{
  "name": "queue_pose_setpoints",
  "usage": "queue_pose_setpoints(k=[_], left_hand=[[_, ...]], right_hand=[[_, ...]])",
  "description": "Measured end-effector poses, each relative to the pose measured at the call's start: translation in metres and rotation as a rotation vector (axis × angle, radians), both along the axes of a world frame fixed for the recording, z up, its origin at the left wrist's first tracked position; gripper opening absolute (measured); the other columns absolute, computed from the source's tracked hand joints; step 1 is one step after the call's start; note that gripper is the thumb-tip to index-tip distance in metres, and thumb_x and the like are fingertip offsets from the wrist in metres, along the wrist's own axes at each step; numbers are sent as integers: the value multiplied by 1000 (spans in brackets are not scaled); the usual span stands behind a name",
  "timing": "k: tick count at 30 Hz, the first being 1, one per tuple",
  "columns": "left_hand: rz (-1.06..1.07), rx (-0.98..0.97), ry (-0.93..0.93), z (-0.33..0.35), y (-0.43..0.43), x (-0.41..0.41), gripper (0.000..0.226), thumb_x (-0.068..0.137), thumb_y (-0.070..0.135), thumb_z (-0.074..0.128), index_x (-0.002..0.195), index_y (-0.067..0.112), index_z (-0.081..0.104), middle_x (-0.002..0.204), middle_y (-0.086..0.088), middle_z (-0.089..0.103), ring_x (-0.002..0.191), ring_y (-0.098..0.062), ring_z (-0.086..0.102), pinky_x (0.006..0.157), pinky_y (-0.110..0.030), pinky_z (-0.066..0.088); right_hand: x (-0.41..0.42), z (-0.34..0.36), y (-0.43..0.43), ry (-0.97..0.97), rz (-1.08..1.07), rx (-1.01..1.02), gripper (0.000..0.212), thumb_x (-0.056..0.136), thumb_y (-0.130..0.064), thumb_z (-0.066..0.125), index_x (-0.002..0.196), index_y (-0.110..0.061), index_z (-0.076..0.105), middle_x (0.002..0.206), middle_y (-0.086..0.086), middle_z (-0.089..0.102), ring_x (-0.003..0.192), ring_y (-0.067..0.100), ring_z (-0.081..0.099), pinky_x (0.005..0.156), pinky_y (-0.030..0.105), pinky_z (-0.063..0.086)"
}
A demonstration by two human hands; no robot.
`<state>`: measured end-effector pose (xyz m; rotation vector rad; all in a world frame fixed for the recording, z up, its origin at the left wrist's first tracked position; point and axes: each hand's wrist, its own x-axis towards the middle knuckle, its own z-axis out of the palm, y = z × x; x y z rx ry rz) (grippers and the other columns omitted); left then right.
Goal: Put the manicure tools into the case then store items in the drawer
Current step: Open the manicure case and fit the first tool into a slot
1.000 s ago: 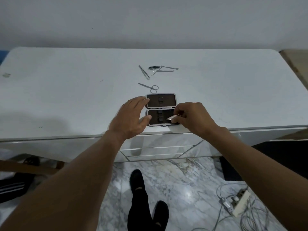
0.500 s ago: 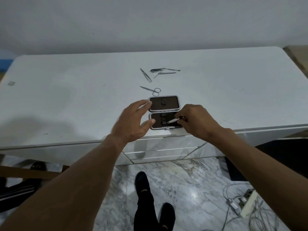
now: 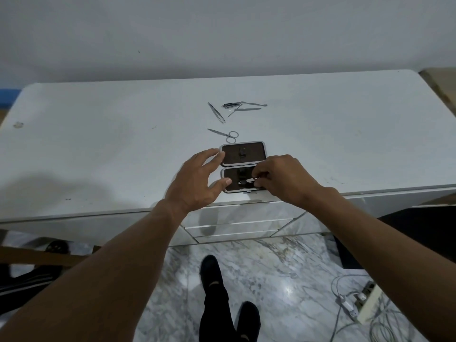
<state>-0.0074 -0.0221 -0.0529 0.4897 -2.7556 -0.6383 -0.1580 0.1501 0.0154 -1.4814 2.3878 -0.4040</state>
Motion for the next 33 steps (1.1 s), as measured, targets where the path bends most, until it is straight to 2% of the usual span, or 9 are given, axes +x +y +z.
queue_pose_setpoints(k=[2,5,8,19,23,29,33], left_hand=[[-1,1,-4,0,0,0,68,87,57,47,145,22,41,148,1,41,136,-16,35,110,-35,32],[-2,0,-7,-1,-1,0,70,86,60,45,145,22,41,148,2,41,137,-16,35,111,-37,34],[-5,-5,-5,-2,0,0,70,86,60,44,145,22,41,148,2,41,136,-16,36,110,-36,34],[-7,-27,8,0,0,0,66,87,54,50,144,21,43,146,2,43,135,-15,37,108,-28,28],[-10,-27,5,2,0,0,67,87,57,46,144,20,43,146,2,43,134,-15,37,107,-27,27],[-8,-18,14,4,2,0,69,85,57,46,142,18,46,144,1,45,133,-15,39,107,-22,26],[-18,-2,19,8,4,0,68,86,56,44,141,15,46,144,-1,46,132,-16,39,107,-24,27]], right_hand=[[2,-1,-2,-19,10,8,13,85,-18,65,95,-18,74,95,5,72,85,26,62,67,28,40],[5,-3,-5,-34,28,19,16,87,-14,61,96,-18,74,96,7,72,86,28,63,72,34,48],[7,-3,-5,-35,27,14,17,87,-14,61,97,-17,74,98,8,71,88,28,63,76,37,51],[7,-1,-4,-39,19,2,15,87,-16,64,96,-16,76,94,7,74,84,27,64,74,36,51],[6,-2,-5,-52,22,5,14,87,-16,63,93,-15,76,93,7,74,84,28,64,73,36,51],[-1,7,-8,-85,-5,0,13,85,-22,68,94,-17,75,90,3,75,77,18,63,68,26,45],[-14,17,-30,-36,-77,-47,16,88,-25,62,92,-16,75,90,4,75,82,23,65,73,29,48]])
